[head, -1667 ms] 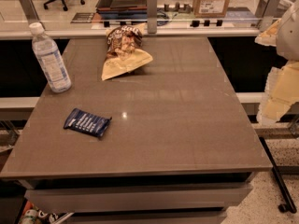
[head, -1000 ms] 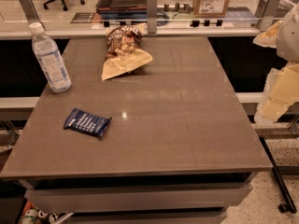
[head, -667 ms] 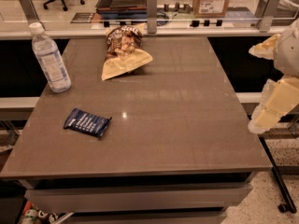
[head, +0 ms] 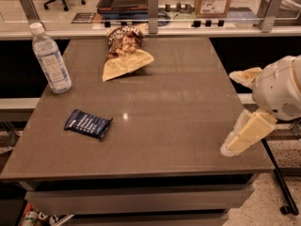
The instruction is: Pick rxbar blueberry
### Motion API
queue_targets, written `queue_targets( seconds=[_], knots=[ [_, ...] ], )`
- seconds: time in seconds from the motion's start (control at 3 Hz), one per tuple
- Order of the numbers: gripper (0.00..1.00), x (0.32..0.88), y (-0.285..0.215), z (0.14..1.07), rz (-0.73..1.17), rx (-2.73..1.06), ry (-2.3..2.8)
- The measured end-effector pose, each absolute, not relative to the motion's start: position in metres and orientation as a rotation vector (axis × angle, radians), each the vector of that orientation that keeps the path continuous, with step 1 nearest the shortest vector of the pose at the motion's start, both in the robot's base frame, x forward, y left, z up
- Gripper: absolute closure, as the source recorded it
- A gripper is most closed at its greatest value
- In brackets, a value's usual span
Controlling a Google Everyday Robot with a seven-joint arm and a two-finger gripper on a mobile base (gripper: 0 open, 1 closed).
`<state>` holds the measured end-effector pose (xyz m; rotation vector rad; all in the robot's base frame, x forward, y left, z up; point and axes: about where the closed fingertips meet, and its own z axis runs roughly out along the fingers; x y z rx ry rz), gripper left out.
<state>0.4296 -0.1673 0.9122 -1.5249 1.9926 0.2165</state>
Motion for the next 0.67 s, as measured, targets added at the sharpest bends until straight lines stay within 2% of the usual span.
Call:
queue_targets(
  seconds=[0.67],
  knots=[
    [0.0, 0.427, -0.103, 0.856, 0.352, -1.415, 1.873]
  ],
)
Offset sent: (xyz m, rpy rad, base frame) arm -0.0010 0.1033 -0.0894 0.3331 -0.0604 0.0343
